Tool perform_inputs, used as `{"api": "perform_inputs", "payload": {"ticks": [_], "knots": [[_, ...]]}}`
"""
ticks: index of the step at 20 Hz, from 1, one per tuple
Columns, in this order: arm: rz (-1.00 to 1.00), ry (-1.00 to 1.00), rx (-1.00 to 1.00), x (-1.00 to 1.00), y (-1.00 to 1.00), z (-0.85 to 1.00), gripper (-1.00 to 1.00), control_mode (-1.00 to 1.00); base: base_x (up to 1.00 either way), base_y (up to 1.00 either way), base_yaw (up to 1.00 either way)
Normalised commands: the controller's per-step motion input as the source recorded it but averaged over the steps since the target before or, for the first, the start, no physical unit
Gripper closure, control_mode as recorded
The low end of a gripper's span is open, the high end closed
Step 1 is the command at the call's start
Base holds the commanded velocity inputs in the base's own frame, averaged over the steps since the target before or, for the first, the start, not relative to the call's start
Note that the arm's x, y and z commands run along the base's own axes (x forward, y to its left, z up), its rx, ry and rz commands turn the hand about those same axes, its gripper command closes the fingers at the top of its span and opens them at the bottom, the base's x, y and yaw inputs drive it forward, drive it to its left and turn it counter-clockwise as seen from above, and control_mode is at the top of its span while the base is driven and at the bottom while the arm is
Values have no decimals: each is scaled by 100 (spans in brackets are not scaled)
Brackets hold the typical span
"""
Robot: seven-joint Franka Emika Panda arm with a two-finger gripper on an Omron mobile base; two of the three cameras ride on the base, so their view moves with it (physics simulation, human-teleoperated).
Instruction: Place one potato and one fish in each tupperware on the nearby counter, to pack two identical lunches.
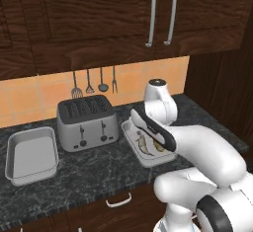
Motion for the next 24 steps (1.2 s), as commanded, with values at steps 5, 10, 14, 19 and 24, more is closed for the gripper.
{"api": "perform_inputs", "payload": {"ticks": [5, 10, 14, 19, 24], "knots": [[0, -13, 0, -100, 0, 56, -100, -100, 0, 0, 0], [0, -1, 0, -100, -2, 98, -100, -100, 0, 0, 0], [0, 1, 0, -100, -16, 100, -100, -100, 0, 0, 0], [0, -1, 0, -97, -12, 76, -100, -100, 0, 0, 0], [-3, -9, 0, -75, -20, 3, -100, -100, 0, 0, 0]]}}
